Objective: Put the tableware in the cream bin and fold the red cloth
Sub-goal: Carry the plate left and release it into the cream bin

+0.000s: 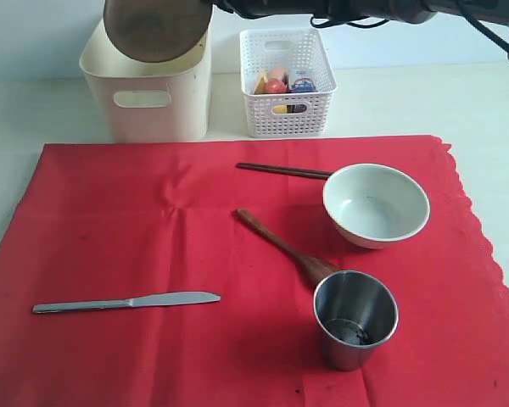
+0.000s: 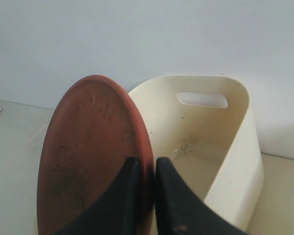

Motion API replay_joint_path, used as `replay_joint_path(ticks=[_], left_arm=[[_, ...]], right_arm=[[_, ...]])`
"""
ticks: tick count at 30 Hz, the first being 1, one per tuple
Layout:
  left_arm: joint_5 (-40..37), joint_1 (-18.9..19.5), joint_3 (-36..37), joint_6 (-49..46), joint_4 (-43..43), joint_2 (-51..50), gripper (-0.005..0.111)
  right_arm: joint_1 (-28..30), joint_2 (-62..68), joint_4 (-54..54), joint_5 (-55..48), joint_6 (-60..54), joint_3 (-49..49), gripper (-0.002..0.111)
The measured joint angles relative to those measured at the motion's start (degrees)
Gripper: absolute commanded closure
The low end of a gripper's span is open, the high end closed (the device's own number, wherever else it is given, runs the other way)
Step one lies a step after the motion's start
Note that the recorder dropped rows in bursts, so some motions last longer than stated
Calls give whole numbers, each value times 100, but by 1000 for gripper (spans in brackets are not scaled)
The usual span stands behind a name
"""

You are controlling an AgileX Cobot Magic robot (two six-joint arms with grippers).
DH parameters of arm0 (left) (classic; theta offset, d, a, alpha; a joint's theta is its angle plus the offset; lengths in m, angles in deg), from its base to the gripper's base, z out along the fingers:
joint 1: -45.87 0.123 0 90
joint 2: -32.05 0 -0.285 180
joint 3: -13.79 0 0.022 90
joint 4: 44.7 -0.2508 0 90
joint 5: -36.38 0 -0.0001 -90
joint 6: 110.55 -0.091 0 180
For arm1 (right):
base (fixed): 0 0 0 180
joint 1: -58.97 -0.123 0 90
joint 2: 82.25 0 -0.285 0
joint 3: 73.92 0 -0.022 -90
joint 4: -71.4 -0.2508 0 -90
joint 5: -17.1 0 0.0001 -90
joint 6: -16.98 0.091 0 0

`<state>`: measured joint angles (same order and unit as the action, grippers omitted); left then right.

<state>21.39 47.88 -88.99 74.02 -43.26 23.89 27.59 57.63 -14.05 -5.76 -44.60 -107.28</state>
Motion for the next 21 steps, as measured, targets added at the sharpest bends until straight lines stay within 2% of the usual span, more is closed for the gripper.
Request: replay_joint_path(ticks=[5, 9, 16, 21], left_arm=[[0, 0, 0, 0, 0, 0, 105], [0, 0, 0, 0, 0, 0, 105], [0, 0, 0, 0, 0, 0, 105], [0, 0, 0, 0, 0, 0, 105]], right_arm=[[-118, 0, 158, 2, -190, 0, 108], [-369, 0, 427, 459, -268, -10, 106], [-760, 69, 666, 1683, -311, -24, 75], [-788, 99, 753, 1942, -342, -24, 55]])
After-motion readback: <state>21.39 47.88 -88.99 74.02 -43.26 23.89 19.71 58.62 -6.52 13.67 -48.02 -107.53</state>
